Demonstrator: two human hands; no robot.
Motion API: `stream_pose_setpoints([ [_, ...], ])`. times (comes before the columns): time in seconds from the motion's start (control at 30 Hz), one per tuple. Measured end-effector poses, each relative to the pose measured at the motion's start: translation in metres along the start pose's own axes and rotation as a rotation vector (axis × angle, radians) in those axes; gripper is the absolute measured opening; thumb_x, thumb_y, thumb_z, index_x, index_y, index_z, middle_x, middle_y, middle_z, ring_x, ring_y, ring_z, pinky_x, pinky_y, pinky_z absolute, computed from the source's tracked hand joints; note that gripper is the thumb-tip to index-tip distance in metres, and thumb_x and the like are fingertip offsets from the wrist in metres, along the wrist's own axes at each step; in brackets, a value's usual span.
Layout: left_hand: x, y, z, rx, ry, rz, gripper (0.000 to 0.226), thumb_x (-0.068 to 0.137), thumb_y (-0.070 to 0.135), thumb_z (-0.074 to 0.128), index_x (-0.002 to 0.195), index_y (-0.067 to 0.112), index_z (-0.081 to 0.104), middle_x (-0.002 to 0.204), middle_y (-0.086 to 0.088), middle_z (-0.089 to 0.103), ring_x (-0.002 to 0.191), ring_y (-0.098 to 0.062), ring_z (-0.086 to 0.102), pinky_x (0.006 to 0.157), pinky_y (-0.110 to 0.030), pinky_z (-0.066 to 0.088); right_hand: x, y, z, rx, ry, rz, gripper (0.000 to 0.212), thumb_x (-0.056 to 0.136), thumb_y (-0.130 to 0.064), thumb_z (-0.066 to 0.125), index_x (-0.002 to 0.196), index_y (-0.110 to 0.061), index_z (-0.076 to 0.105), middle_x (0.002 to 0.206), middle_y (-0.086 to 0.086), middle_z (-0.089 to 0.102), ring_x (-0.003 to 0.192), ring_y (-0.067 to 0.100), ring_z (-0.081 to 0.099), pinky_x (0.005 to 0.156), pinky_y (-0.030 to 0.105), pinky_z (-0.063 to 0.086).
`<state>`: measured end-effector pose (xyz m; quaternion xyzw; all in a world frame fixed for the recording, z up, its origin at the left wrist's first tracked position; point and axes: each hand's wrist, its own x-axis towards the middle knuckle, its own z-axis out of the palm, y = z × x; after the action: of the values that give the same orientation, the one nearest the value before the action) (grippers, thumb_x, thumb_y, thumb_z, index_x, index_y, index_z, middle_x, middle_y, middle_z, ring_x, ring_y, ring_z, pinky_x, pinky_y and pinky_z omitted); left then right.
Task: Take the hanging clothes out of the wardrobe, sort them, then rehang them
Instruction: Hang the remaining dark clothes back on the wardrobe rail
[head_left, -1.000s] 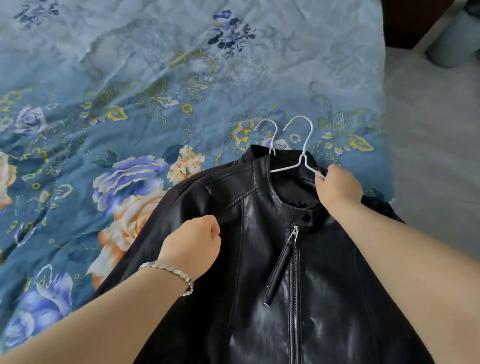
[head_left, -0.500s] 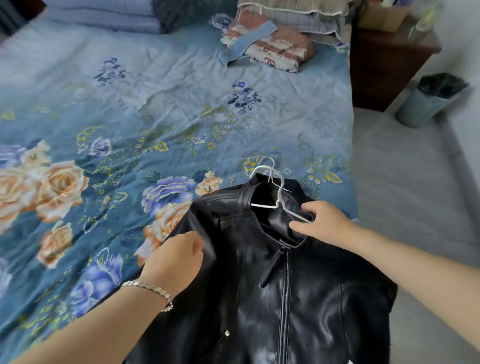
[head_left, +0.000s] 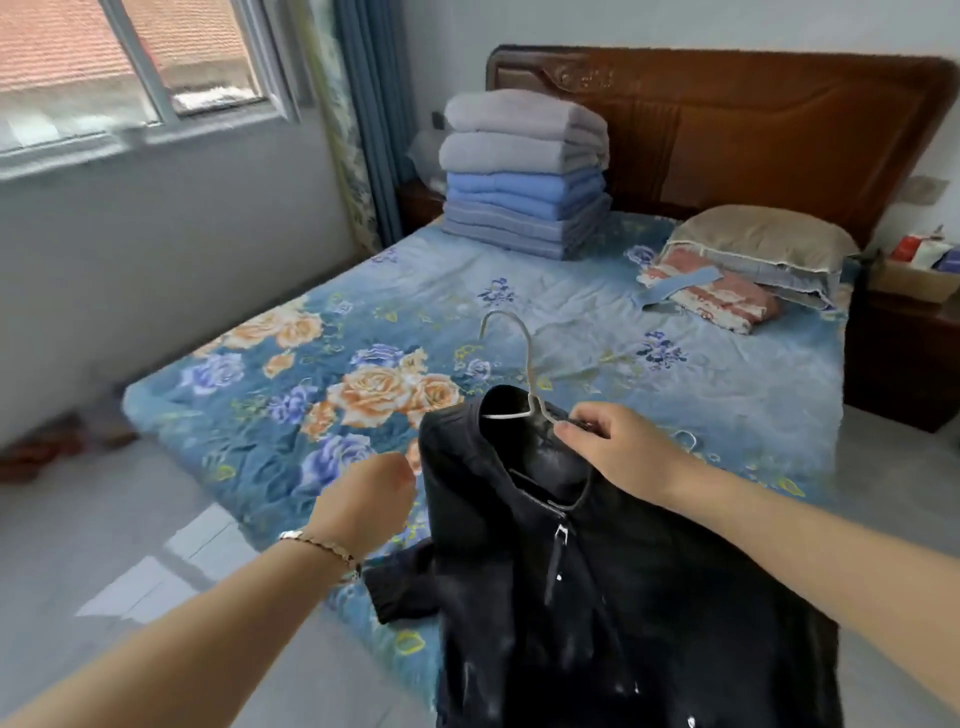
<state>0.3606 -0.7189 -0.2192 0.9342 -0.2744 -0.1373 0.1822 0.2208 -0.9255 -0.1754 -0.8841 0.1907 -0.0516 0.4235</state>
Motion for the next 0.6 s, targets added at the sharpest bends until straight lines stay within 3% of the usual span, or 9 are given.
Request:
stream_pose_setpoints([
  [0.17,-0.074,-0.076,-0.073,-0.058,0.191,-0.263,0.022,0.09,0.017,0.044,0.091,0.015,0.066,0.095,-0.007,0.067,0.088,-0.029,0.062,0.08,-0.034,0.051,0.001,-0.114,0.048,-0.034,-0.092,-0.211,0.043,0.094,-0.027,0.053,0.057,-0.017,0.034,0.052,-0.004,0.029,0.051,0.011,0.03,0.053,0.024,0.021],
  [0.33,-0.144,-0.135,-0.13,-0.072,0.364,-0.467,0.019,0.088,0.018,0.047,0.09,0.019,0.066,0.098,-0.003,0.067,0.093,-0.025,0.061,0.081,-0.032,0.05,0.01,-0.203,0.098,-0.082,-0.378,-0.376,0.048,0.094,-0.029,0.052,0.053,-0.019,0.029,0.036,-0.009,0.032,0.041,0.006,0.03,0.054,0.027,0.021],
  [0.43,-0.183,-0.159,-0.152,-0.078,0.45,-0.6,0.016,0.088,0.017,0.047,0.084,0.025,0.06,0.096,-0.001,0.066,0.091,-0.021,0.06,0.08,-0.032,0.051,0.01,-0.246,0.13,-0.038,-0.508,-0.504,0.046,0.094,-0.028,0.052,0.054,-0.019,0.03,0.038,-0.008,0.028,0.04,0.006,0.027,0.054,0.027,0.02],
  [0.6,-0.25,-0.172,-0.166,-0.072,0.577,-0.855,0.024,0.091,0.016,0.042,0.102,0.018,0.063,0.104,-0.002,0.065,0.093,-0.022,0.058,0.075,-0.029,0.045,-0.01,-0.307,0.182,0.042,-0.658,-0.725,0.048,0.093,-0.025,0.053,0.051,-0.019,0.03,0.034,-0.009,0.025,0.036,0.006,0.028,0.044,0.019,0.022],
])
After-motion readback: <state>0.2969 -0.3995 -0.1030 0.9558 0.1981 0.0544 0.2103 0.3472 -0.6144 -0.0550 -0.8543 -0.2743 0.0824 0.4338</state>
